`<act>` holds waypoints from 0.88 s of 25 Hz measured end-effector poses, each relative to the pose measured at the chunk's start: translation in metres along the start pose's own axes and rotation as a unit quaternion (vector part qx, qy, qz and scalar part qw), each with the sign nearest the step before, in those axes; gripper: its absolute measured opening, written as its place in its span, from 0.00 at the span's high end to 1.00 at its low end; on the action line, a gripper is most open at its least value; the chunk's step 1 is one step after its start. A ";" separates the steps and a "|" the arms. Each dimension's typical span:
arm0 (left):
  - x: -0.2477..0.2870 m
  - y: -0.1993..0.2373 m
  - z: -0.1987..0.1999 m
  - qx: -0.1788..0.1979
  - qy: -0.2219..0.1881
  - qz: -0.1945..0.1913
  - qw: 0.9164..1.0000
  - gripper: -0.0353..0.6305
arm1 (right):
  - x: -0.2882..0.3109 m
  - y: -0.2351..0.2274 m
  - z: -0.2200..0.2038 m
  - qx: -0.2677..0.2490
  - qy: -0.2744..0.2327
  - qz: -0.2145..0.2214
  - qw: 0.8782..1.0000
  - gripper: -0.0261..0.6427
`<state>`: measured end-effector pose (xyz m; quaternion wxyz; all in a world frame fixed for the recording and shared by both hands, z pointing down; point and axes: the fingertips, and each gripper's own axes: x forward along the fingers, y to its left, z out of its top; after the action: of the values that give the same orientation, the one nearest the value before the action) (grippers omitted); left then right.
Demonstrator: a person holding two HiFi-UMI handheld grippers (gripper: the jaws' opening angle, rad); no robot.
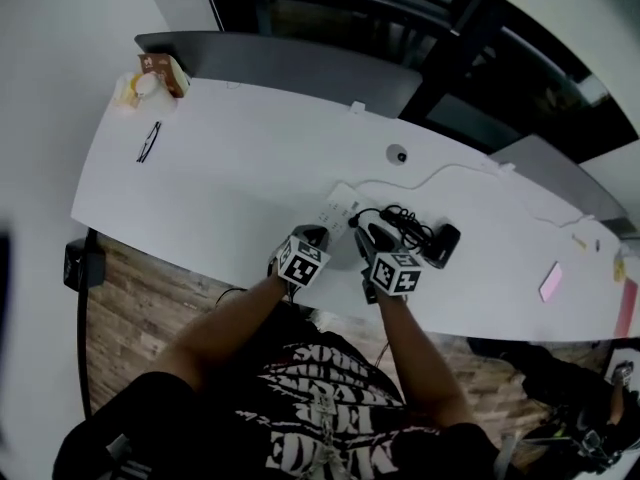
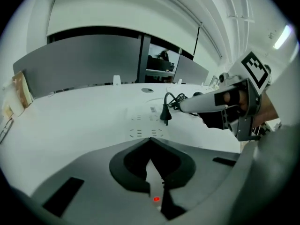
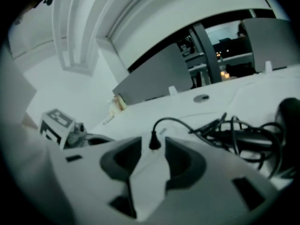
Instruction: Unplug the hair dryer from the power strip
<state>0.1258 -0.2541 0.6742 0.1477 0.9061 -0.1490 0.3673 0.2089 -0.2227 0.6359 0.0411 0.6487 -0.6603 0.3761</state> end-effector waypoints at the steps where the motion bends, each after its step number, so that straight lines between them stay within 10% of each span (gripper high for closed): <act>1: -0.012 0.003 0.005 -0.003 -0.021 0.006 1.000 0.91 | -0.009 0.004 -0.004 0.005 0.005 0.000 1.000 0.72; 6: -0.135 0.006 0.068 -0.013 -0.201 0.036 0.979 0.91 | -0.101 0.027 0.013 -0.004 -0.069 0.008 0.998 0.71; 14: -0.333 -0.023 0.153 0.032 -0.408 0.119 0.905 0.91 | -0.267 0.085 0.109 -0.186 -0.252 -0.058 0.948 0.89; 22: -0.353 -0.055 0.165 0.064 -0.419 0.114 0.898 0.91 | -0.278 0.112 0.122 -0.228 -0.279 -0.054 0.931 0.91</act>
<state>0.0072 -0.2087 0.3018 -0.0296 0.9606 -0.2755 -0.0236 0.2055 -0.0742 0.3482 0.0223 0.7352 -0.6772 0.0163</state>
